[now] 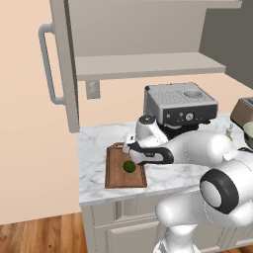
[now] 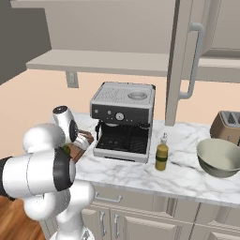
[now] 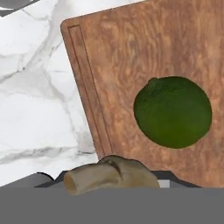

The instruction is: Open the cabinet. Place the bowl and condiment on the counter. Then place the lime and garlic on the cutting board.

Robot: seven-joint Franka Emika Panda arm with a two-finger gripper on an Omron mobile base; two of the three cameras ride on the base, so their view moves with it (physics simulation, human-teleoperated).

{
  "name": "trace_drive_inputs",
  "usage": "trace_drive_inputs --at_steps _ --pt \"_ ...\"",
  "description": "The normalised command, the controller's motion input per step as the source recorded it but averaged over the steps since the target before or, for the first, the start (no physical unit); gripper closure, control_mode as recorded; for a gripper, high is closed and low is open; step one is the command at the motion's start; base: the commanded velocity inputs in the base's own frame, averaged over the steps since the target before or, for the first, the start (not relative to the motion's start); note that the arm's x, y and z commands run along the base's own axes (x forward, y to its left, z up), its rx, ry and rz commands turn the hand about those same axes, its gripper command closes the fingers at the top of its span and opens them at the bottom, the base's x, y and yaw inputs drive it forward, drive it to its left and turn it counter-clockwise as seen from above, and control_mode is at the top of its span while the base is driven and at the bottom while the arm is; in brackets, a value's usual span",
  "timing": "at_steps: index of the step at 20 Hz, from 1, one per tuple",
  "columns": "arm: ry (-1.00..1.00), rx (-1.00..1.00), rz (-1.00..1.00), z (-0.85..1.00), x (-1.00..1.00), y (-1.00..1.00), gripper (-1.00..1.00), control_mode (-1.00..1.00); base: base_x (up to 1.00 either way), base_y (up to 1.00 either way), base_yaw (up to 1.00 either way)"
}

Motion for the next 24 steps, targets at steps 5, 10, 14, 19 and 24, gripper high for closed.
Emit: trace_drive_inputs --at_steps 5,10,14,19,24 --pt "0.01 0.00 0.05 -0.14 0.32 0.26 1.00 -1.00 0.00 0.00 0.00" --pt "0.02 0.00 0.05 -0.28 0.32 0.14 1.00 -1.00 0.00 0.00 0.00" --pt "0.02 0.00 0.05 -0.27 0.29 0.08 1.00 -1.00 0.00 0.00 0.00" --pt "0.02 0.00 0.05 -0.23 0.24 0.09 1.00 -1.00 0.00 0.00 0.00" --pt "0.02 0.00 0.06 -0.26 0.18 0.11 1.00 -1.00 0.00 0.00 0.00"
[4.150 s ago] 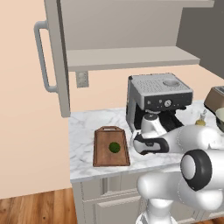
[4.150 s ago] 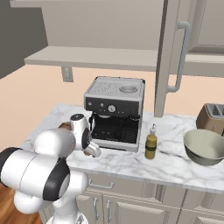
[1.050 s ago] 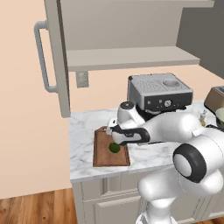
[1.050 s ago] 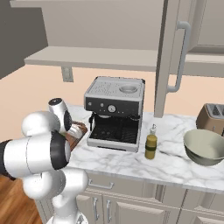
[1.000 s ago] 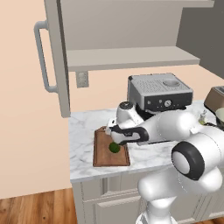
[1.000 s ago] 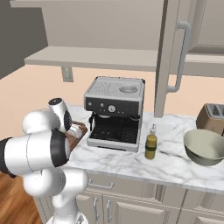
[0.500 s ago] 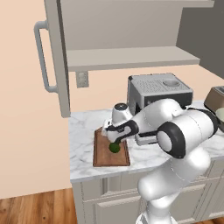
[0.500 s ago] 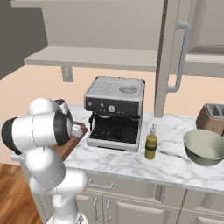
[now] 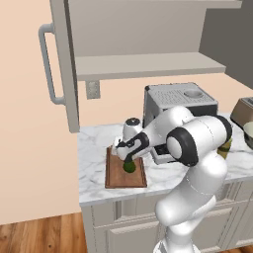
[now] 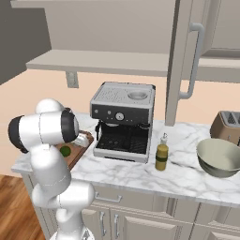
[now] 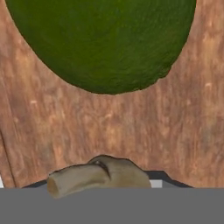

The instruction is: Open the cabinet. Place the bowl and condiment on the counter. Then place the lime and garlic on the cutting board.

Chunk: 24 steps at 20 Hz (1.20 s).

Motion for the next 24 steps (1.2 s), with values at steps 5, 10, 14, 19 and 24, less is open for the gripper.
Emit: trace_drive_inputs --at_steps 5,10,14,19,24 --pt "0.00 0.00 0.05 -0.07 0.12 0.05 -1.00 -1.00 0.00 0.00 0.00" --pt "-0.01 0.00 0.01 0.02 0.00 0.00 -1.00 -1.00 0.00 0.00 0.00" --pt "-0.01 0.00 0.00 0.10 -0.06 0.00 -1.00 -1.00 0.00 0.00 0.00" --pt "-0.02 0.00 0.00 0.27 -0.09 0.00 -1.00 -1.00 0.00 0.00 0.00" --pt "-0.01 -0.02 0.00 0.40 -0.07 0.00 -1.00 -1.00 0.00 0.00 0.00"
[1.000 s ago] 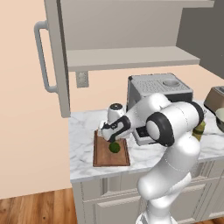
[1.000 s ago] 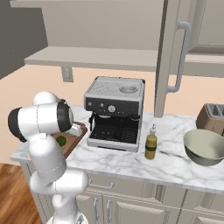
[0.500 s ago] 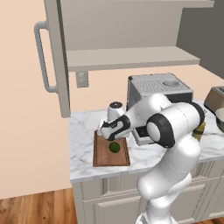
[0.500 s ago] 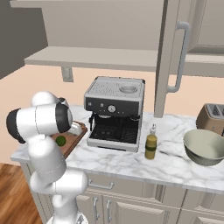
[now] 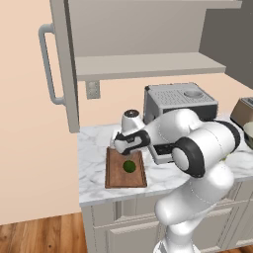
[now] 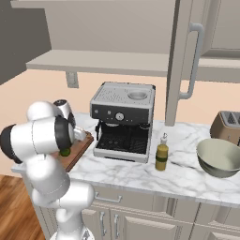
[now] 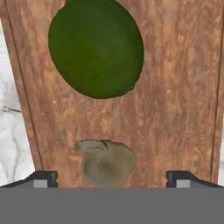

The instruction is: Open the cabinet. Place the bowl and condiment on the counter. Then place the lime and garlic on the cutting board.

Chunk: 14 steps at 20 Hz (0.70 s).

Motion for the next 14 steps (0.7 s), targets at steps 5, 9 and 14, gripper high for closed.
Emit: trace_drive_inputs --at_steps 5,9,14 --pt "0.00 0.00 0.00 0.36 -0.15 0.00 -1.00 -1.00 0.00 0.00 0.00" --pt "0.00 0.00 0.00 0.37 -0.25 -0.01 -1.00 -1.00 0.00 0.00 0.00" --pt "-0.01 0.00 0.00 0.40 -0.35 -0.07 -1.00 -1.00 0.00 0.00 0.00"
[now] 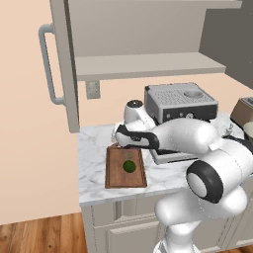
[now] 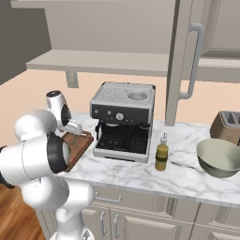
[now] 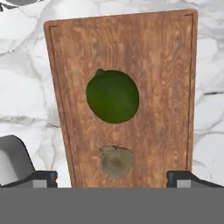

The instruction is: Open the cabinet. Place the bowl and condiment on the counter. Then place the lime and garlic on the cutting board.

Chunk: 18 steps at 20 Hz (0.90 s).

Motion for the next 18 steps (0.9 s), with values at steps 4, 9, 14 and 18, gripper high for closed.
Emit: trace_drive_inputs --at_steps 4,9,14,18 --pt "-0.01 0.00 0.00 0.47 -0.40 -0.08 -1.00 -1.00 0.00 0.00 0.00" --pt "0.00 0.00 0.00 0.52 -0.42 -0.05 -1.00 -1.00 0.00 0.00 0.00" --pt "-0.01 0.00 0.00 0.50 -0.47 -0.02 -1.00 -1.00 0.00 0.00 0.00" --pt "-0.02 0.00 0.00 0.48 -0.54 -0.01 -1.00 -1.00 0.00 0.00 0.00"
